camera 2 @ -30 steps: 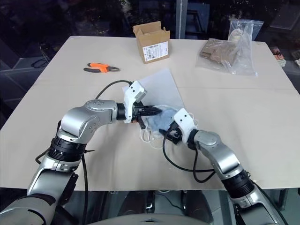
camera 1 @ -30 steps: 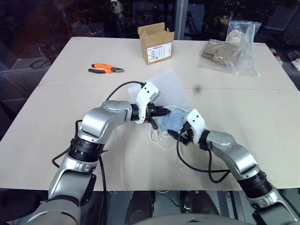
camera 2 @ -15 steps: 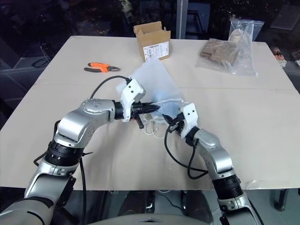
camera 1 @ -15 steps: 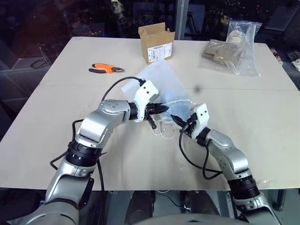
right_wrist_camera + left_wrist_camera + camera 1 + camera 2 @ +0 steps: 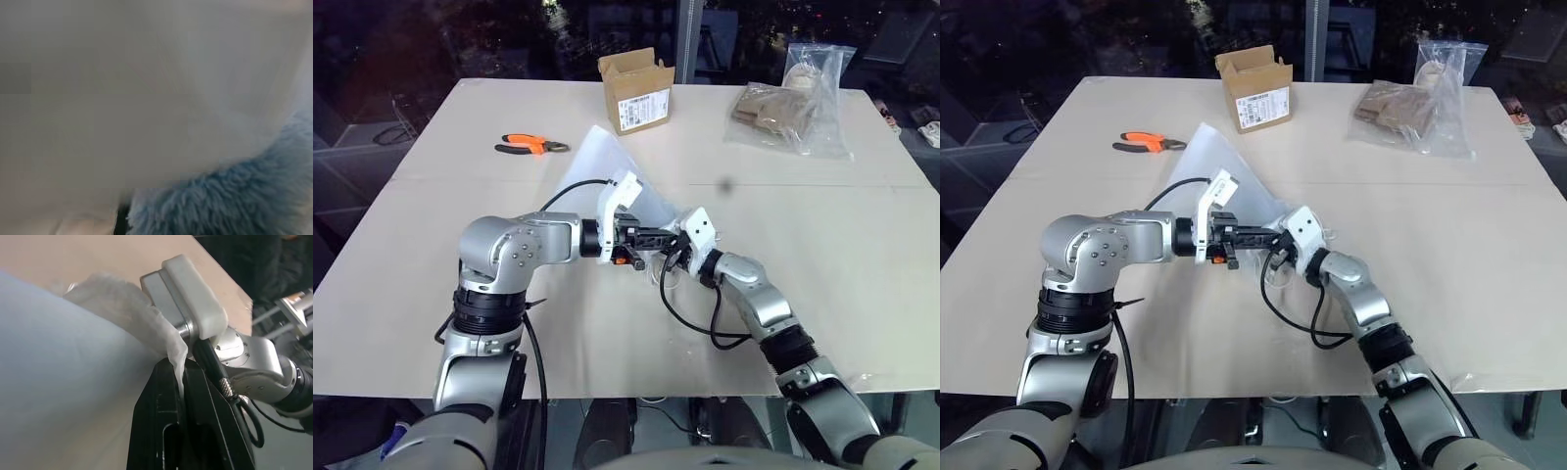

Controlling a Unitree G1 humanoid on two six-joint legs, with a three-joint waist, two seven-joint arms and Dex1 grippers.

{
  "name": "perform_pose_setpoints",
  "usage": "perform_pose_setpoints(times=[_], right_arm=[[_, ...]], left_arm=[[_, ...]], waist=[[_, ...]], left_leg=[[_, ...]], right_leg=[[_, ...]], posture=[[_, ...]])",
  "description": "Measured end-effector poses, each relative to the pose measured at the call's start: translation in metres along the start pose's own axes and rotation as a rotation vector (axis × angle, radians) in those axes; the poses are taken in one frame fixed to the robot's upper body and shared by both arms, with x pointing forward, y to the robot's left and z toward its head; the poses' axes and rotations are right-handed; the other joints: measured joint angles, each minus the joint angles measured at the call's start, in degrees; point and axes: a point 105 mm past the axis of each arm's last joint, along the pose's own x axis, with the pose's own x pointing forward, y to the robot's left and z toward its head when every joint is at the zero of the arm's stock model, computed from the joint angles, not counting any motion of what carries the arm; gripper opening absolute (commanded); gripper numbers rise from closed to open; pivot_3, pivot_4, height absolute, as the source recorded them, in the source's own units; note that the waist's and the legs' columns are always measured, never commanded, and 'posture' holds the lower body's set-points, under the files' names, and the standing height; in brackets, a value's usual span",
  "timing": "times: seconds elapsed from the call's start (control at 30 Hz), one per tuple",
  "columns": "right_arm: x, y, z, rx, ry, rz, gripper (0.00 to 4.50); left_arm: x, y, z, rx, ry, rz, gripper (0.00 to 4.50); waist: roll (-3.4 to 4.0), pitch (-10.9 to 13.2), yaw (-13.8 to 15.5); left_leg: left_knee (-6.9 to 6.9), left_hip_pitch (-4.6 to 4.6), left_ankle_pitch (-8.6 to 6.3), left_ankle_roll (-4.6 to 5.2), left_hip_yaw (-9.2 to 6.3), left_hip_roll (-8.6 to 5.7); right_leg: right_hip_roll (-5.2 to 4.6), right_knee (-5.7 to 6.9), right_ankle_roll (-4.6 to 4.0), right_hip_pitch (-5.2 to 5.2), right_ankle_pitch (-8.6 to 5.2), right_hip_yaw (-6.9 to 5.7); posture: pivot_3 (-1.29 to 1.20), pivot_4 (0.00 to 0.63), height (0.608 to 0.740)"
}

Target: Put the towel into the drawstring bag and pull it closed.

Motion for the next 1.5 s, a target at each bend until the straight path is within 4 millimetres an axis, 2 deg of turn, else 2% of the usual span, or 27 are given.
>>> perform_pose_setpoints(times=[0.03, 0.13, 0.23, 0.33, 0.47, 0.57, 0.77, 0.8, 0.97, 1.0, 1.2, 1.3, 1.4, 1.5], right_arm=[[-0.002, 0.003, 0.004, 0.140, -0.076, 0.005, 0.09], [-0.009, 0.012, 0.020, 0.363, -0.221, 0.068, 0.09], [-0.019, 0.011, 0.035, 0.451, -0.280, 0.138, 0.09], [-0.016, 0.014, 0.040, 0.451, -0.276, 0.189, 0.09], [0.003, 0.023, 0.037, 0.381, -0.214, 0.254, 0.09], [0.021, 0.038, 0.027, 0.291, -0.134, 0.297, 0.09], [0.024, 0.038, 0.018, 0.281, -0.120, 0.276, 0.09], [0.024, 0.035, 0.018, 0.287, -0.120, 0.256, 1.13], [0.013, 0.019, 0.015, 0.249, -0.105, 0.188, 3.36], [0.009, 0.017, 0.014, 0.234, -0.097, 0.176, 3.70], [-0.029, 0.007, 0.011, 0.124, 0.012, 0.135, 3.70], [-0.041, 0.004, 0.021, 0.066, 0.038, 0.129, 4.47], [-0.046, 0.006, 0.029, 0.006, 0.055, 0.109, 4.47], [-0.061, 0.009, 0.034, -0.038, 0.095, 0.092, 4.47]], left_arm=[[-0.001, -0.001, 0.001, -0.009, -0.006, -0.006, 0.00], [-0.005, 0.003, -0.007, -0.037, 0.001, 0.006, 0.00], [-0.010, 0.001, -0.011, -0.060, 0.004, -0.010, 0.00], [-0.010, -0.002, -0.012, -0.078, 0.008, -0.034, 0.00], [-0.012, -0.006, -0.007, -0.091, -0.004, -0.048, 0.00], [-0.007, -0.014, -0.006, -0.092, -0.001, -0.094, 0.00], [-0.010, -0.009, -0.014, -0.118, 0.006, -0.077, 0.00], [-0.010, -0.009, -0.014, -0.118, 0.004, -0.076, 0.00], [-0.013, -0.005, -0.014, -0.107, -0.014, -0.055, 0.00], [-0.014, -0.003, -0.014, -0.106, -0.017, -0.046, 0.00], [-0.034, 0.023, -0.013, -0.089, -0.039, 0.057, 0.00], [-0.036, 0.032, -0.012, -0.082, -0.050, 0.071, 0.00], [-0.034, 0.034, -0.004, -0.032, -0.074, 0.064, 0.00], [-0.038, 0.038, 0.005, 0.038, -0.086, 0.078, 0.00]], waist=[[0.00, 0.00, 0.00], [0.02, 0.01, -0.04], [0.02, 0.02, 0.15], [0.02, 0.02, 0.05], [0.02, 0.02, -0.20], [0.00, 0.02, -0.17], [0.00, 0.02, -0.06], [0.00, 0.02, -0.03], [0.00, 0.02, 0.00], [0.00, 0.02, 0.00], [0.01, 0.03, 0.00], [0.00, 0.02, 0.06], [0.00, 0.02, 0.08], [-0.01, 0.03, 0.24]], left_leg=[[0.00, -0.01, 0.00, 0.00, 0.01, 0.04], [-0.01, -0.02, 0.00, -0.01, 0.03, 0.10], [0.01, -0.02, 0.00, -0.01, -0.02, 0.12], [0.02, 0.05, 0.00, -0.01, 0.02, 0.03], [0.01, 0.19, 0.00, -0.01, 0.05, 0.00], [-0.03, 0.19, -0.01, -0.01, 0.05, 0.02], [-0.02, 0.13, -0.01, -0.03, 0.10, 0.02], [-0.01, 0.13, -0.01, -0.03, 0.10, 0.02], [0.00, 0.16, -0.01, -0.03, 0.07, 0.02], [0.00, 0.16, -0.01, -0.03, 0.07, 0.02], [-0.09, 0.17, -0.01, -0.04, 0.09, 0.00], [-0.08, 0.17, -0.01, -0.04, 0.09, -0.01], [-0.09, 0.17, -0.01, -0.03, 0.10, -0.01], [-0.11, 0.12, -0.02, -0.03, 0.12, -0.02]], right_leg=[[-0.01, -0.02, 0.00, 0.01, 0.01, 0.01], [-0.04, -0.01, 0.00, 0.00, 0.01, 0.01], [-0.09, 0.02, -0.01, 0.01, 0.01, -0.06], [-0.07, 0.09, -0.02, 0.01, 0.01, -0.02], [-0.02, 0.30, -0.03, 0.01, 0.00, 0.06], [0.00, 0.31, -0.03, 0.00, -0.01, 0.05], [-0.09, 0.26, -0.02, -0.01, 0.00, 0.06], [-0.10, 0.27, -0.02, 0.00, 0.00, 0.06], [-0.11, 0.33, -0.03, 0.00, 0.00, 0.04], [-0.11, 0.34, -0.03, 0.00, 0.00, 0.04], [-0.11, 0.30, -0.04, -0.03, -0.01, 0.03], [-0.10, 0.28, -0.04, -0.02, -0.02, 0.03], [-0.09, 0.25, -0.05, -0.03, -0.02, 0.04], [-0.09, 0.15, -0.04, -0.03, -0.02, 0.04]], posture=[[0.00, 0.150, 0.740], [0.00, 0.150, 0.740], [0.00, 0.150, 0.740], [0.00, 0.150, 0.740], [0.00, 0.150, 0.740], [0.00, 0.150, 0.740], [0.00, 0.150, 0.740], [0.00, 0.150, 0.740], [0.00, 0.150, 0.740], [0.00, 0.150, 0.740], [0.00, 0.150, 0.740], [0.00, 0.150, 0.740], [0.00, 0.150, 0.740], [0.00, 0.150, 0.740]])
